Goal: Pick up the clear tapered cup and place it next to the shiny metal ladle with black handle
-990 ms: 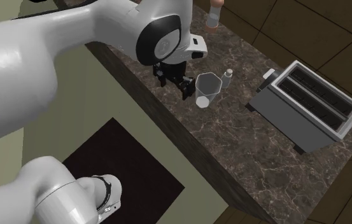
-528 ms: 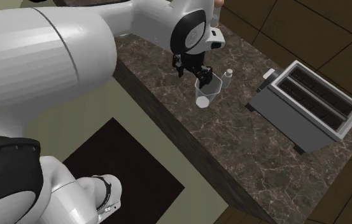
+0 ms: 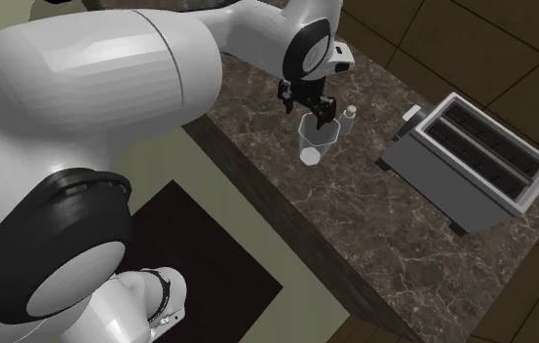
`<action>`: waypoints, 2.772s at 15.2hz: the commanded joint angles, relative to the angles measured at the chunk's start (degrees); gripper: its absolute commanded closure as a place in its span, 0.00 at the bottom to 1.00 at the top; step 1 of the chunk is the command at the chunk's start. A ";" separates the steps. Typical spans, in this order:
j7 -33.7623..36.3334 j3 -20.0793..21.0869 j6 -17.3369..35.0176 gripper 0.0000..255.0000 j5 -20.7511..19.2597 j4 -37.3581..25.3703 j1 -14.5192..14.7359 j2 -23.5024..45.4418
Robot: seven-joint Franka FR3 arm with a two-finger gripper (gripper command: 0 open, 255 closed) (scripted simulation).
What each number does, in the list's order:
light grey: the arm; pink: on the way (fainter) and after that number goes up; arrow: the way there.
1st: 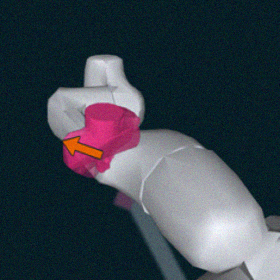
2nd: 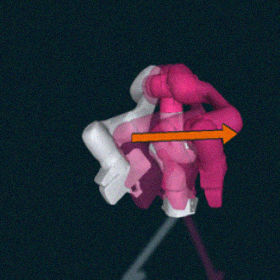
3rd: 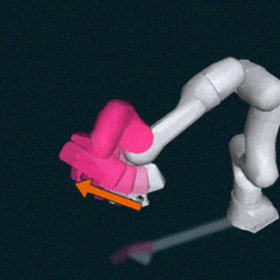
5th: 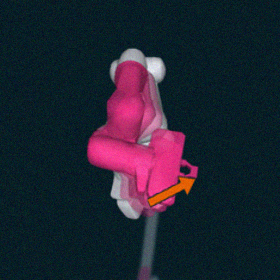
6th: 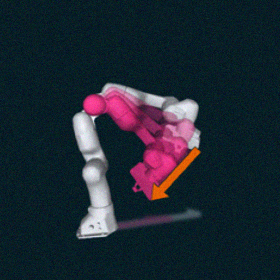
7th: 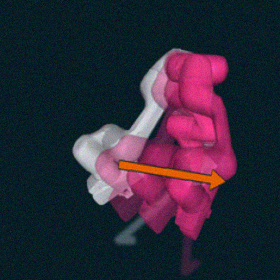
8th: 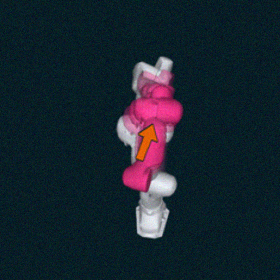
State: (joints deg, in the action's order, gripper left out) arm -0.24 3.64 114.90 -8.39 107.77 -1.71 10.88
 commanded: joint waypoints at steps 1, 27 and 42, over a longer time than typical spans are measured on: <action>0.09 -0.07 1.41 0.00 -0.13 0.95 -0.07 0.42; -0.42 -0.09 -0.91 1.00 0.10 -0.34 -0.17 -0.65; -1.81 0.06 -11.69 1.00 0.77 -8.69 -0.07 -3.17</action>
State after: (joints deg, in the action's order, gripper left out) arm -1.86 3.72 104.10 -7.66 99.79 -1.74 7.92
